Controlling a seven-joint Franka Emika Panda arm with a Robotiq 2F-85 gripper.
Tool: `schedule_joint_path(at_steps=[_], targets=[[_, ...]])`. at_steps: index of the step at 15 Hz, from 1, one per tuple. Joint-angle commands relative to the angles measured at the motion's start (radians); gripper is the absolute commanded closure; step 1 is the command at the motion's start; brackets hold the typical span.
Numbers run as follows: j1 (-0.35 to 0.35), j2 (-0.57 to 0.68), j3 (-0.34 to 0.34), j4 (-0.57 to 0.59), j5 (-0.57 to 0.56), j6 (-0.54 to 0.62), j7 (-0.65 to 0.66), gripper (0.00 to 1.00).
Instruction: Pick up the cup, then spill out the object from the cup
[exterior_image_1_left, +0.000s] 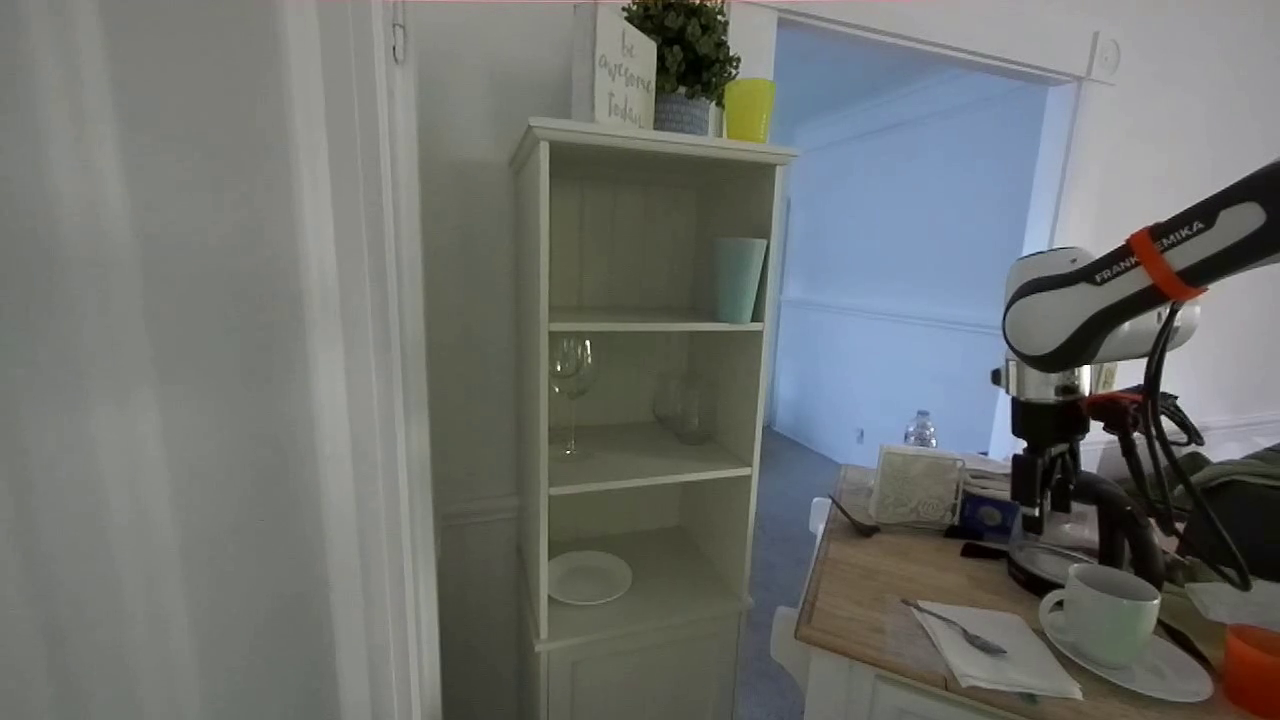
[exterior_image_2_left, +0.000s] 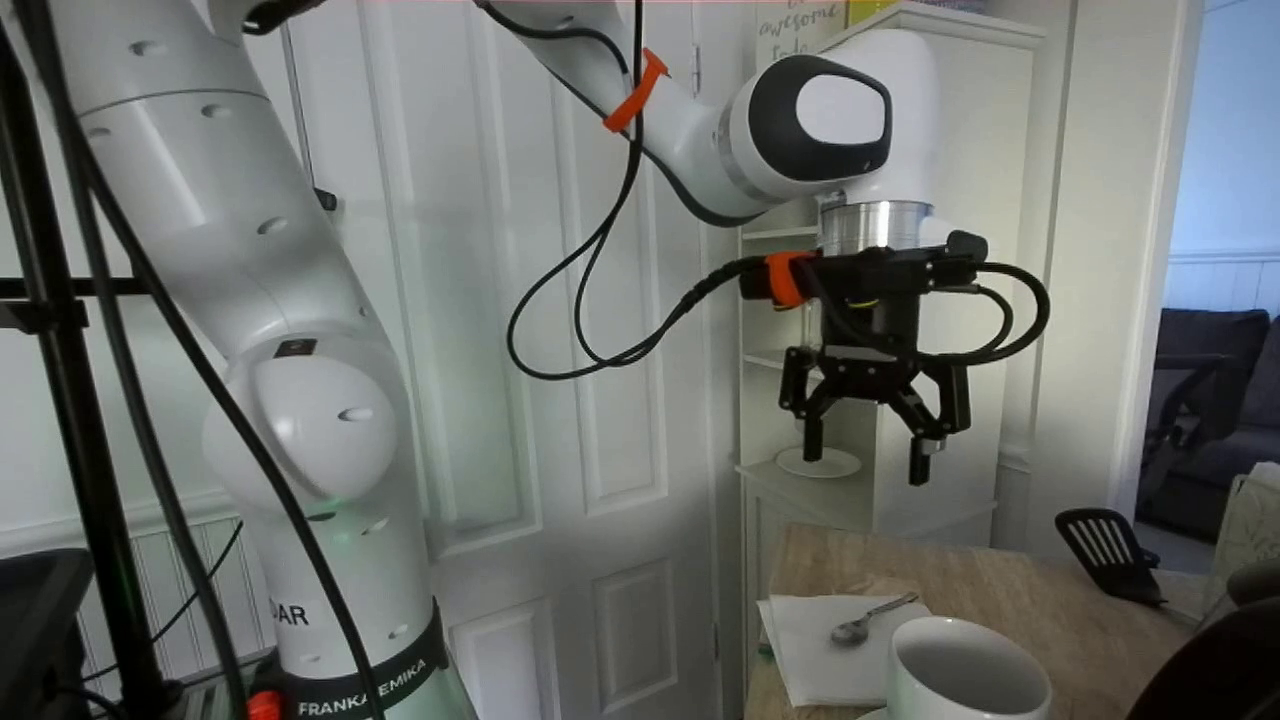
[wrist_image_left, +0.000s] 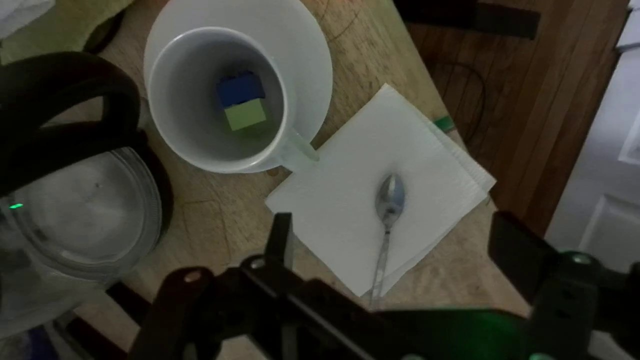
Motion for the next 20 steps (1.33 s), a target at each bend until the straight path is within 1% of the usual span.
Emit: schedule_joint_path(at_steps=[1, 3, 5, 9, 11, 13, 14, 16, 20], targets=[[-0.063, -0.011, 0.042, -0.019, -0.081, 0.064, 0.195, 0.0], [-0.092, -0.011, 0.056, -0.02, -0.119, 0.059, 0.307, 0.0], [-0.115, 0.0, 0.063, -0.009, -0.134, 0.043, 0.41, 0.0], [-0.161, 0.028, 0.056, -0.011, -0.133, 0.063, 0.595, 0.0], [-0.185, 0.063, 0.04, -0.01, -0.115, 0.092, 0.67, 0.0], [-0.21, 0.098, 0.039, 0.006, -0.124, 0.101, 0.764, 0.0], [-0.191, 0.062, 0.041, -0.005, -0.106, 0.071, 0.679, 0.0], [-0.204, 0.087, 0.036, -0.003, -0.107, 0.088, 0.723, 0.0], [-0.204, 0.097, 0.036, 0.002, -0.107, 0.089, 0.742, 0.0]])
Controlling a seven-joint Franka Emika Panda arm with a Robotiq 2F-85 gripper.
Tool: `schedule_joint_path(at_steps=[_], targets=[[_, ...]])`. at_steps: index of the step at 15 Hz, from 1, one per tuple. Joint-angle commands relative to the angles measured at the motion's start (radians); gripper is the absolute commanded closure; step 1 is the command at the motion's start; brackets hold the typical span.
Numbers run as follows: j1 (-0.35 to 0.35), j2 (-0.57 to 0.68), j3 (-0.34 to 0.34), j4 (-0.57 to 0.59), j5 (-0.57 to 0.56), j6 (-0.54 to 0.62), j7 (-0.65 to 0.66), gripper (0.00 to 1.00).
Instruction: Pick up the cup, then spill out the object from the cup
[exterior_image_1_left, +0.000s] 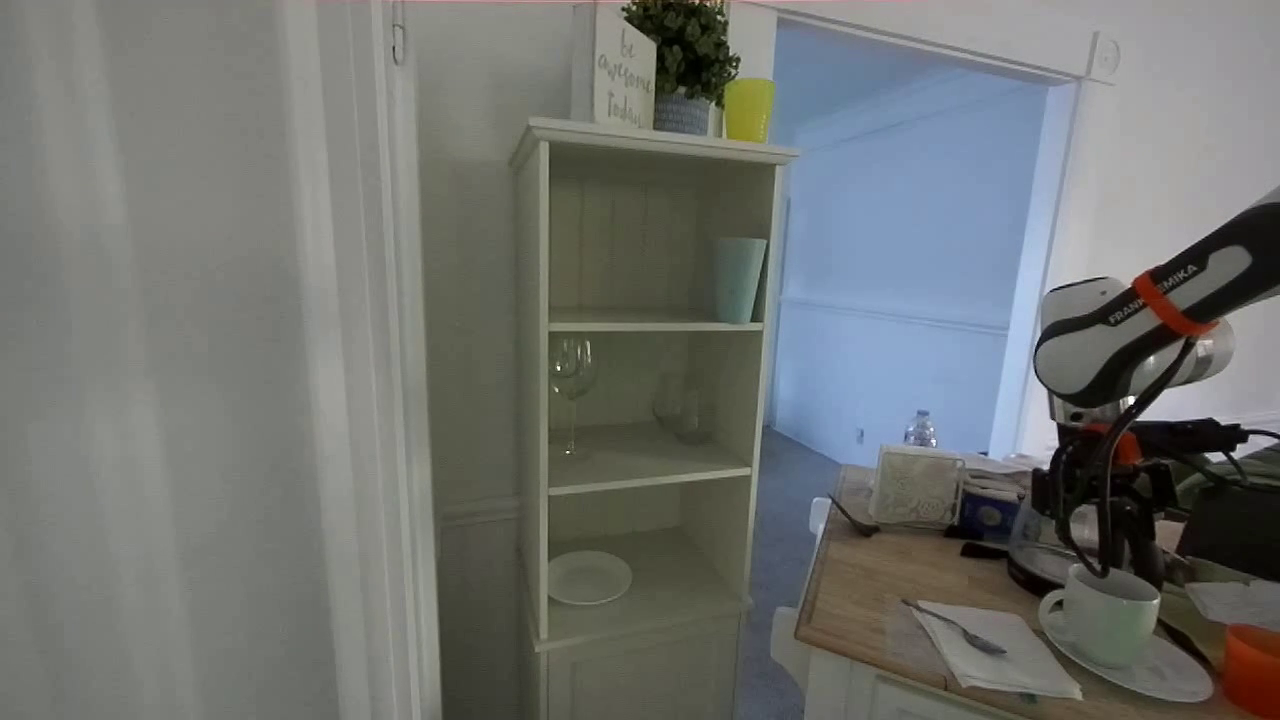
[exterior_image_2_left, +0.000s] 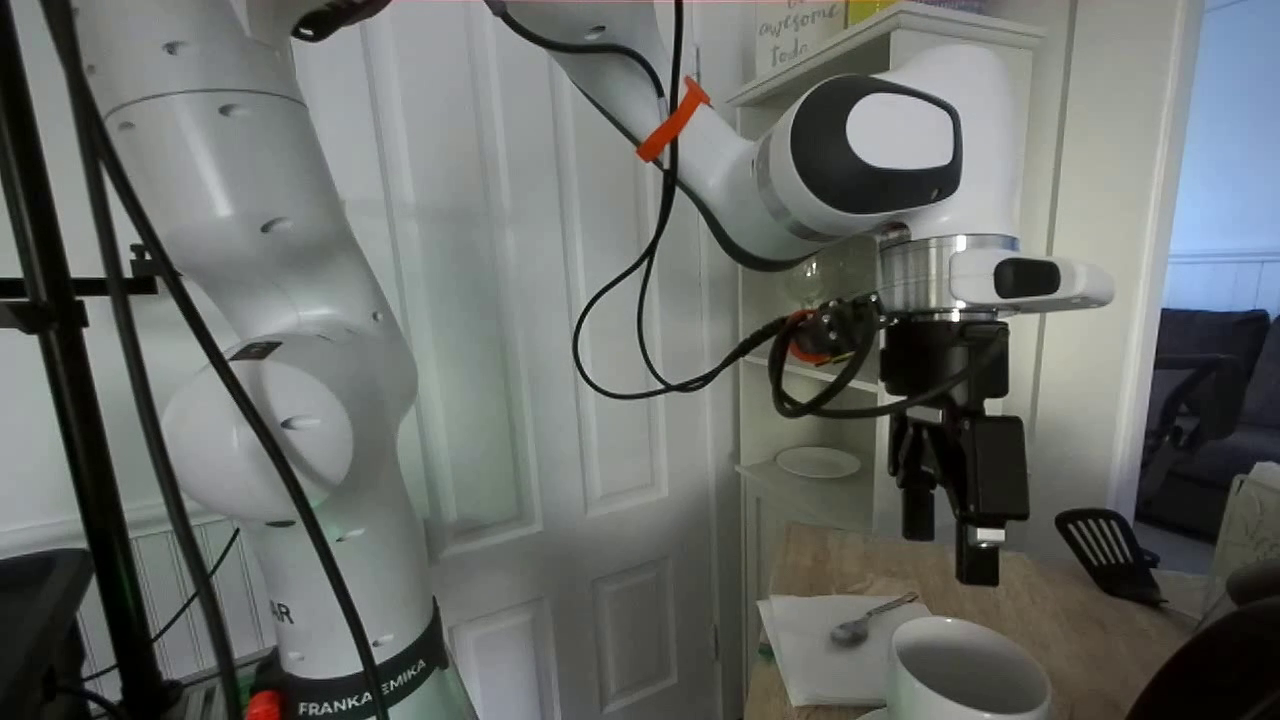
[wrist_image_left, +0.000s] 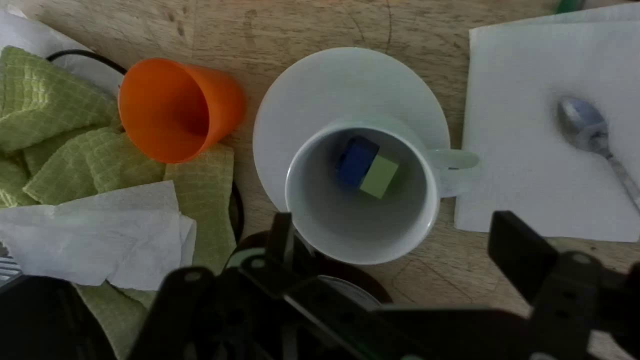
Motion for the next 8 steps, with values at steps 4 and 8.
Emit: schedule_joint_path(at_steps=[4, 8], targets=[[0.011, 0.023, -0.009, 0.014, 0.147, -0.044, 0.032, 0.0], [-0.003, 0.044, -0.023, 0.011, 0.216, 0.015, 0.082, 0.0]])
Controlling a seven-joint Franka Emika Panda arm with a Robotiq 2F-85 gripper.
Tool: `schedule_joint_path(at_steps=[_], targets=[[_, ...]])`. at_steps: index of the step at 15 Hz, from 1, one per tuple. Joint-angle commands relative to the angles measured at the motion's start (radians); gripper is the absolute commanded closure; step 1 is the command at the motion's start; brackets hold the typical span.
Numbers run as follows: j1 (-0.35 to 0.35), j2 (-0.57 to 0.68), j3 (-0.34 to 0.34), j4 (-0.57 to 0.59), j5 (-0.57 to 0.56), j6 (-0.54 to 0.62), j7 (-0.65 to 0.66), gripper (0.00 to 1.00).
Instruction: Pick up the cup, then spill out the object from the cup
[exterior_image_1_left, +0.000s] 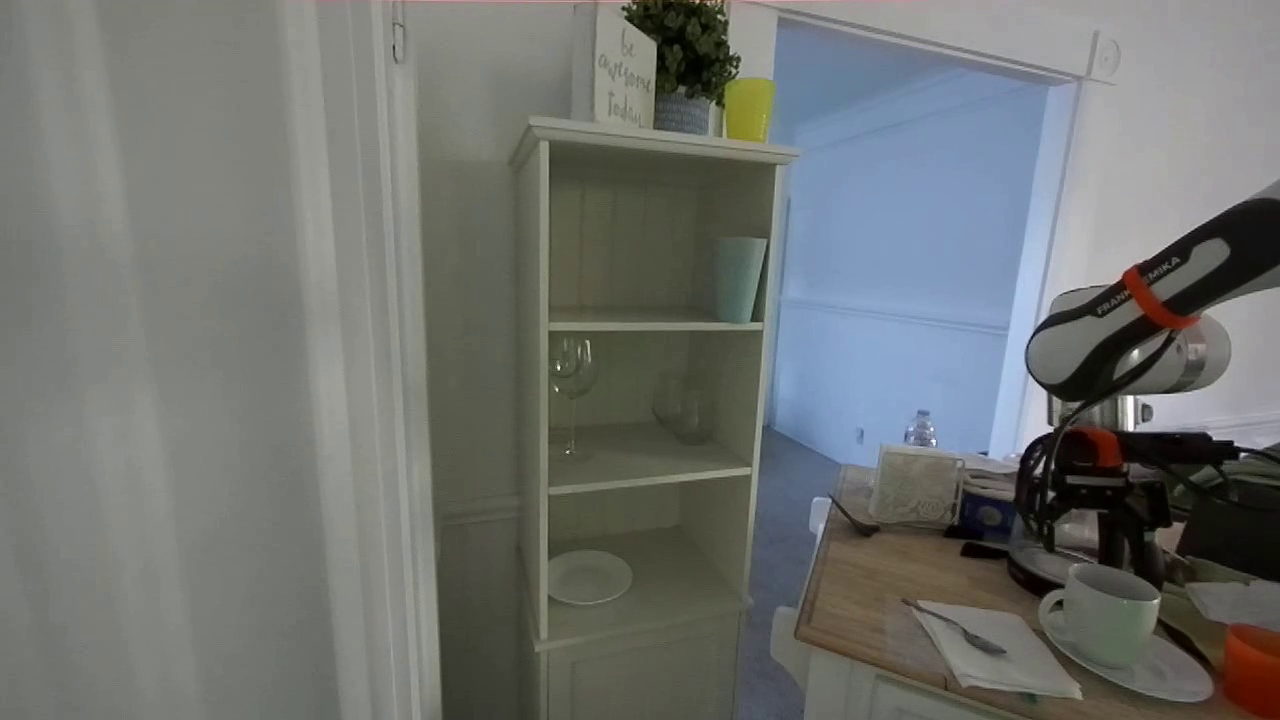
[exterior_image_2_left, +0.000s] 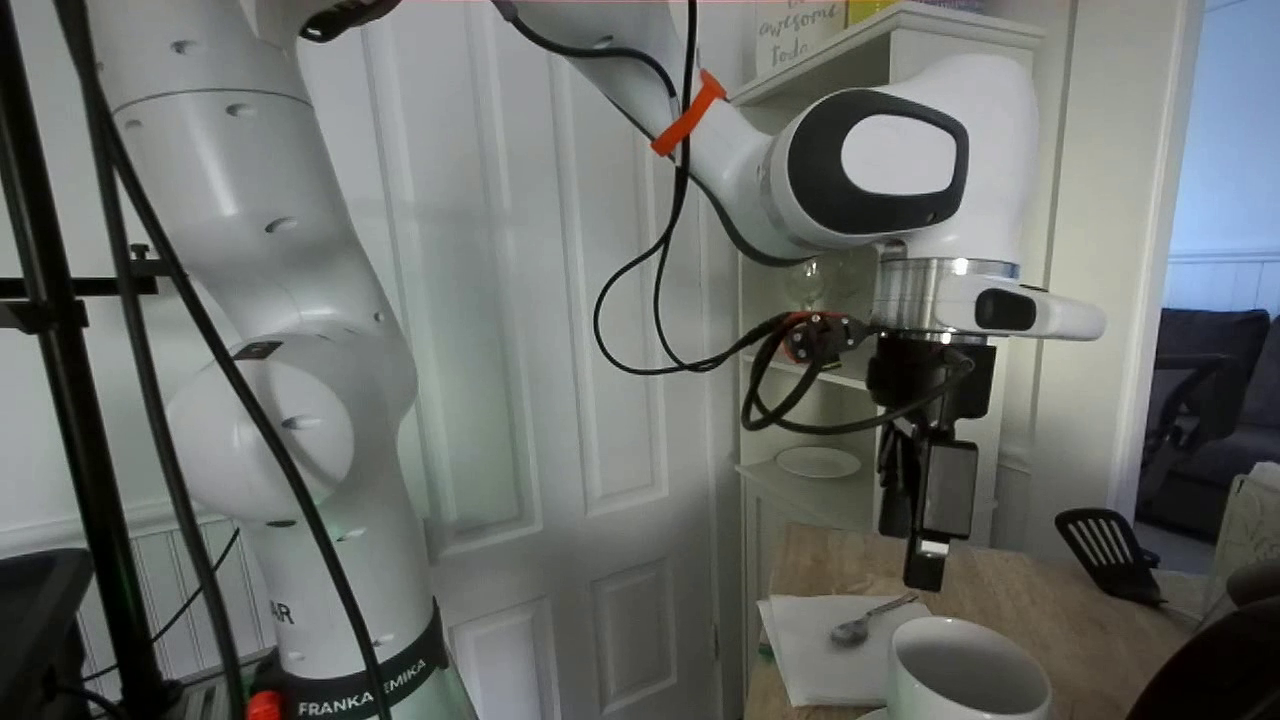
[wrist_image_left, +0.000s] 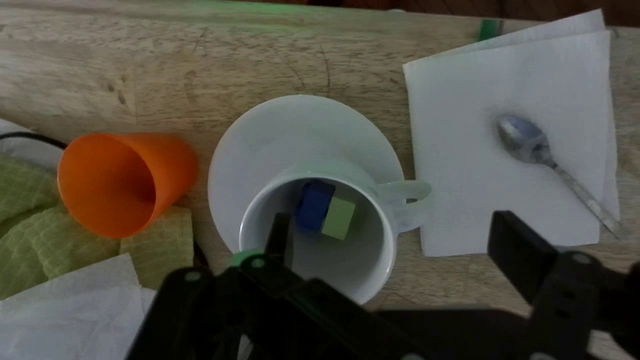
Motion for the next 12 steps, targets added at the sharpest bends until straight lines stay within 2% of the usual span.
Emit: schedule_joint_path(at_steps=[1, 8, 12], targets=[[-0.01, 0.03, -0.019, 0.011, 0.056, 0.056, 0.067, 0.0], [-0.031, 0.075, -0.025, -0.025, -0.005, 0.256, 0.222, 0.0], [-0.03, 0.103, -0.029, -0.038, -0.042, 0.289, 0.32, 0.0]])
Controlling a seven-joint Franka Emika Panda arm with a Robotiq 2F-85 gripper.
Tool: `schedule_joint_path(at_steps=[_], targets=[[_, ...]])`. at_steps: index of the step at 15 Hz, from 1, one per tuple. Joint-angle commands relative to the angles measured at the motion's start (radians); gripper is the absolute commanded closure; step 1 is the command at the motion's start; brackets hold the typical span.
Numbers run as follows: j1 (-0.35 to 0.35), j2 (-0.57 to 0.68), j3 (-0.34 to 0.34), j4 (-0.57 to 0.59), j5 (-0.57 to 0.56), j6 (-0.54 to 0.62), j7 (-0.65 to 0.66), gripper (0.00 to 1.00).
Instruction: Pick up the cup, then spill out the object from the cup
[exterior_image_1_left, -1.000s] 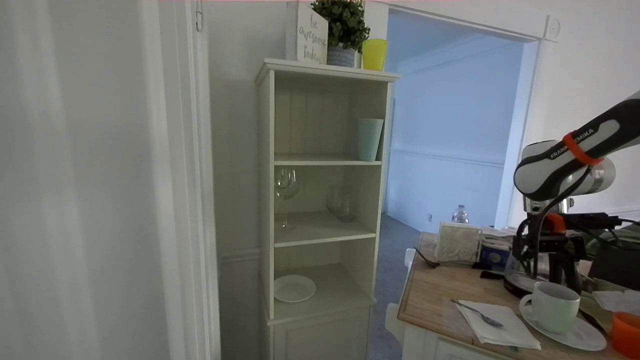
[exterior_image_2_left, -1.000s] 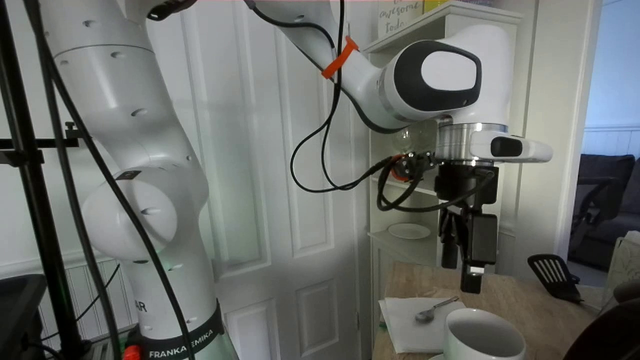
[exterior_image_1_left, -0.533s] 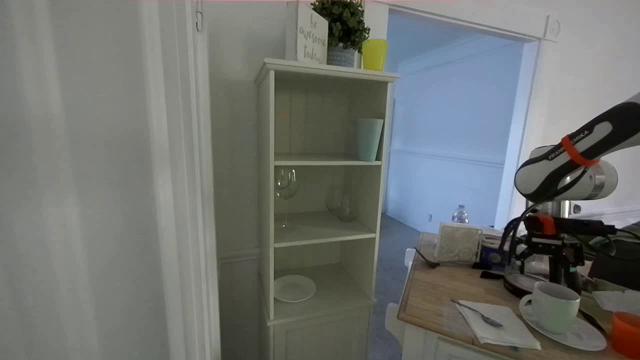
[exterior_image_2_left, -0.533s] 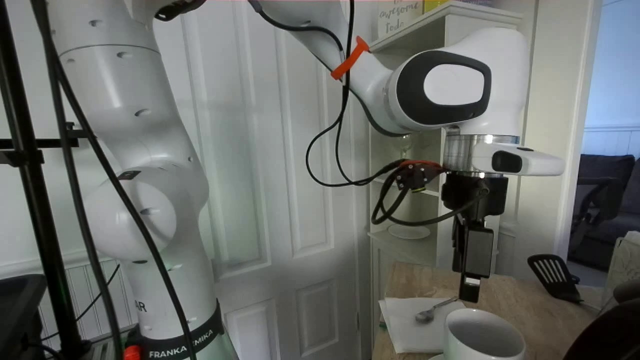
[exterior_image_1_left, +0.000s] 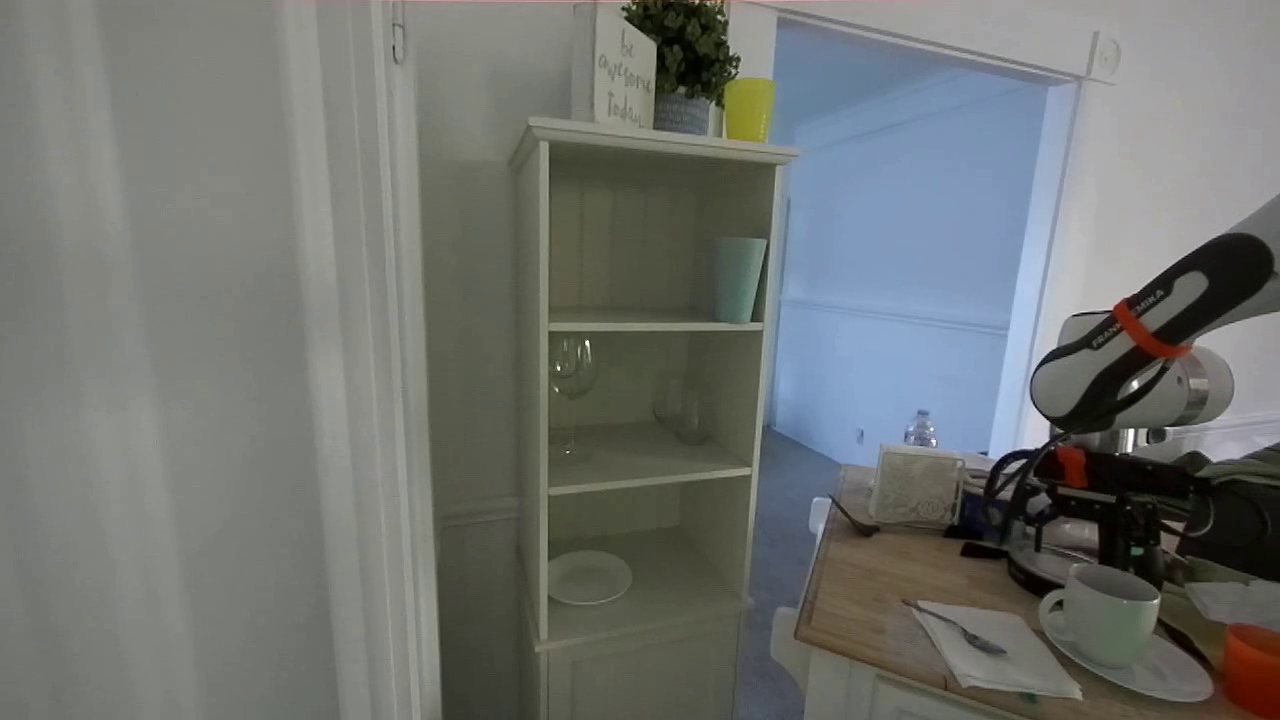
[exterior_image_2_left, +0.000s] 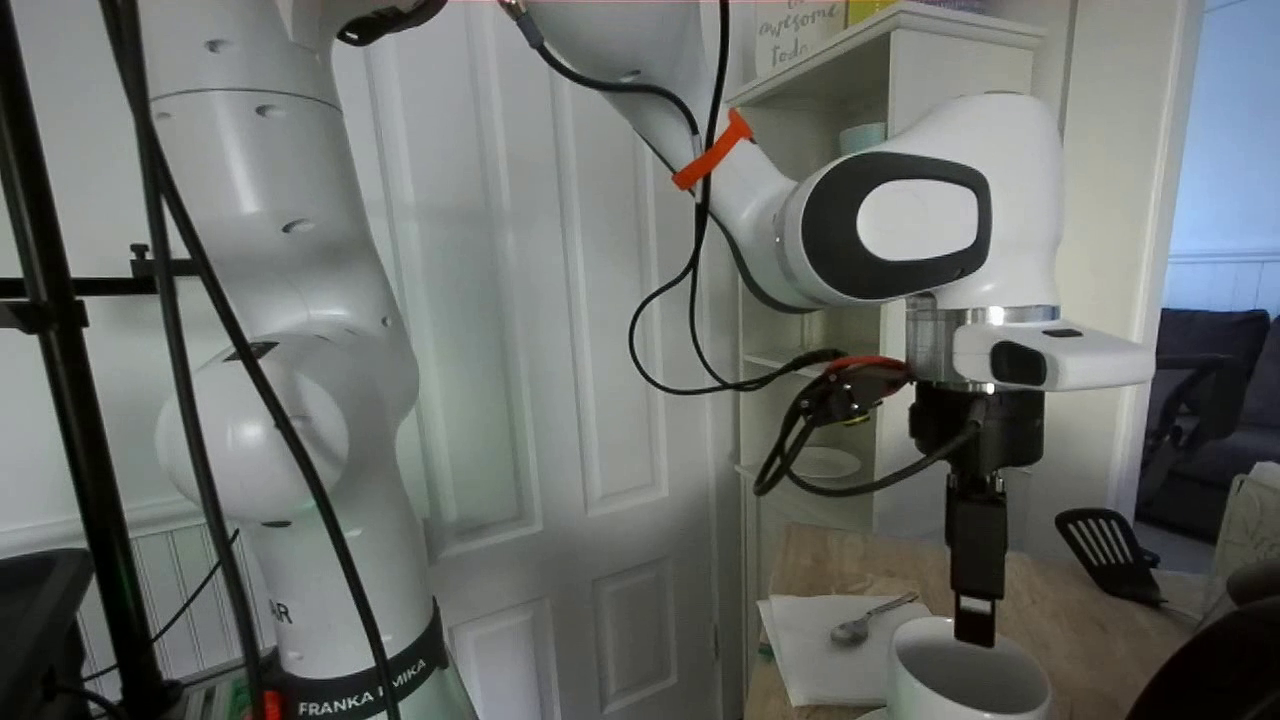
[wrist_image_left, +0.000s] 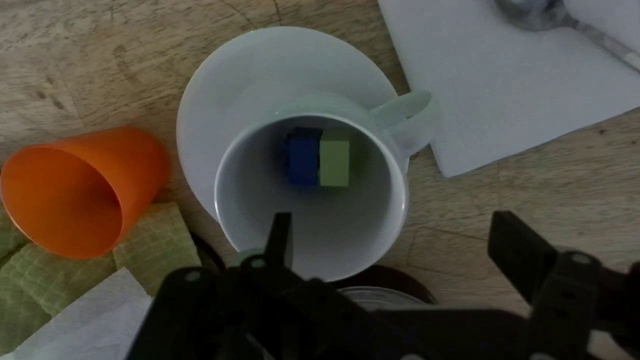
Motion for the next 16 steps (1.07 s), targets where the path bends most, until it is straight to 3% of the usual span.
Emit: schedule_joint_path(at_steps=[1, 5, 10, 15, 16], targets=[[-0.005, 0.022, -0.005, -0.022, -0.045, 0.059, 0.096, 0.0], [0.0, 0.048, -0.015, -0.021, -0.074, 0.07, 0.167, 0.19], [0.006, 0.075, -0.027, -0.015, -0.069, 0.07, 0.209, 0.65], [0.01, 0.077, -0.031, -0.013, -0.066, 0.063, 0.221, 0.99], [0.012, 0.071, -0.03, -0.012, -0.067, 0.06, 0.219, 1.0]])
